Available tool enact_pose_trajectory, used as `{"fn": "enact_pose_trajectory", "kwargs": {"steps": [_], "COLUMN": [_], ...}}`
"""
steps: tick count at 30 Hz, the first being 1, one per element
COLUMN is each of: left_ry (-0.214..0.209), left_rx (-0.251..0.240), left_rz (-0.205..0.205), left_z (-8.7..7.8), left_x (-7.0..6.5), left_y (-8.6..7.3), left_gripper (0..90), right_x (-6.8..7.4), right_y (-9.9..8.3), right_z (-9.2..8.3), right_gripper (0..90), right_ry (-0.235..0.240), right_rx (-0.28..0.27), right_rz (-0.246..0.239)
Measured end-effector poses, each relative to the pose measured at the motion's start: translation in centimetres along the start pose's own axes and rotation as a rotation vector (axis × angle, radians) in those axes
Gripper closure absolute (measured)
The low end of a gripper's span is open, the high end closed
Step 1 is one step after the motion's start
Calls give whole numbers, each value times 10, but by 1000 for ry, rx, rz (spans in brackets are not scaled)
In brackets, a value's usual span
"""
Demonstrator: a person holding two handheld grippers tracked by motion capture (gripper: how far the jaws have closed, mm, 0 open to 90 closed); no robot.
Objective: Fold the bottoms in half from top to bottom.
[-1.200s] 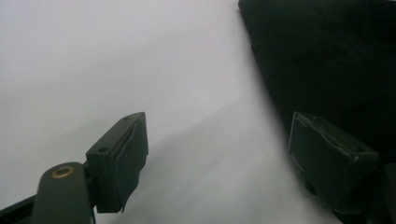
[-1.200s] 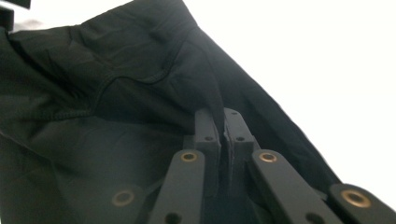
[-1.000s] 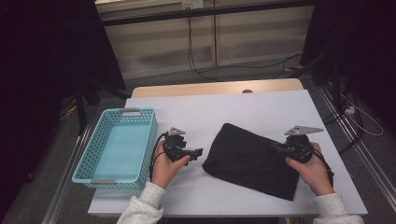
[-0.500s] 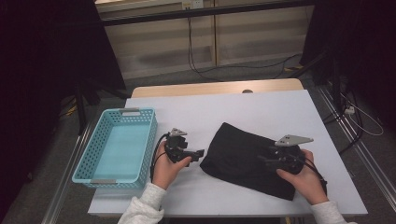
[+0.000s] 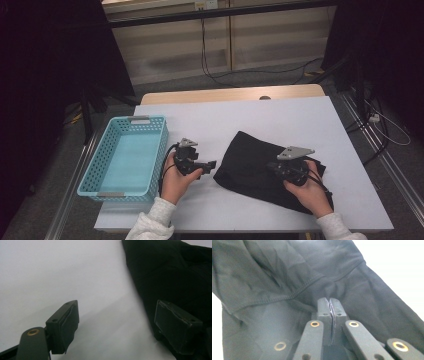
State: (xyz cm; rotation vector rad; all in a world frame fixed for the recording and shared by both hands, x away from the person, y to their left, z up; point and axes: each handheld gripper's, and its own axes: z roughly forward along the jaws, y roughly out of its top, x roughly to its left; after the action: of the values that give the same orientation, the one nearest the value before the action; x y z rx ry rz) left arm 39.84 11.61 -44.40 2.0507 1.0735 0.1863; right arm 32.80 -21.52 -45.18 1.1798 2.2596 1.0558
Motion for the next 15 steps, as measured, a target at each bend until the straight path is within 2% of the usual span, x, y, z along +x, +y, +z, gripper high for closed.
{"fn": "enact_pose_trajectory", "kwargs": {"steps": [5,9,15], "left_ry": [-5,-8,-37], "left_rx": [-1,-5,1], "left_rz": [0,6,38], "left_z": [0,0,5], "left_x": [-1,-3,-15], "left_y": [0,2,6], "left_gripper": [200,200,197], "right_x": [-10,-16,-25], "right_y": [3,-5,-19], "right_z": [-21,-35,-58], "right_gripper": [895,894,893], "right_ry": [14,9,-12], "right_rx": [-18,-14,-13], "right_rz": [15,25,52]}}
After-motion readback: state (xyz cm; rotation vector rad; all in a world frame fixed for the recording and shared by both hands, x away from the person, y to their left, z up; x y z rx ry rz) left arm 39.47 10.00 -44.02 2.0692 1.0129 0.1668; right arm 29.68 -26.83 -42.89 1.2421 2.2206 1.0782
